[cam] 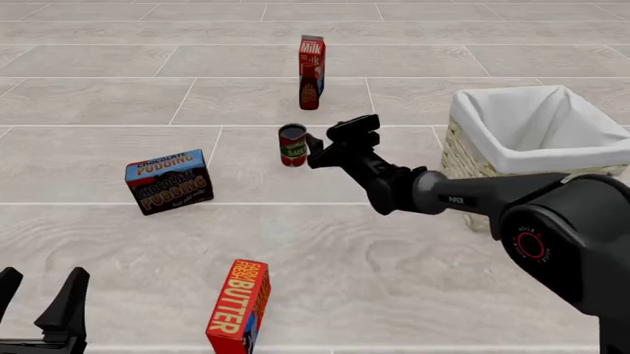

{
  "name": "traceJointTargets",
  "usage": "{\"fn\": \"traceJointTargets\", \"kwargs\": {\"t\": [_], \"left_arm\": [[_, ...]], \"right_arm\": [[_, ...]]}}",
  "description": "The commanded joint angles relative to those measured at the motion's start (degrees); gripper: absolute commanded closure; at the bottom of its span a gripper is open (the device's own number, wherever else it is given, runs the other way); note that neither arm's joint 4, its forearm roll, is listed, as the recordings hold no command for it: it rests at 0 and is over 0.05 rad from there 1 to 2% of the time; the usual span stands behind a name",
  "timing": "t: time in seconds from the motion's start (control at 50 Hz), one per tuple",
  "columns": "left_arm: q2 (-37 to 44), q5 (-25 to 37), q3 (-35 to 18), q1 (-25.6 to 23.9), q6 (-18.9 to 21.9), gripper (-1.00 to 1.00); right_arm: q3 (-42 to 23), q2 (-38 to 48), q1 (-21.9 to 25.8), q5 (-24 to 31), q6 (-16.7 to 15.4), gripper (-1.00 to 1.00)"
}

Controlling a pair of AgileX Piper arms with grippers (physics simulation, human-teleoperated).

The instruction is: Pick the tomato sauce and place it in the basket.

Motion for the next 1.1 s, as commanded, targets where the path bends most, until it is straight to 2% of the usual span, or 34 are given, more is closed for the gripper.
{"fn": "traceJointTargets", "kwargs": {"t": [0.02,0.54,1.1], "left_arm": [[0.0,0.0,0.0,0.0,0.0,-1.00],[0.0,0.0,0.0,0.0,0.0,-1.00],[0.0,0.0,0.0,0.0,0.0,-1.00]], "right_arm": [[-2.5,1.9,0.4,0.7,0.2,-1.00],[-8.9,6.0,-0.6,3.3,0.0,-1.00],[-15.2,9.4,0.7,6.5,-0.1,-1.00]]}}
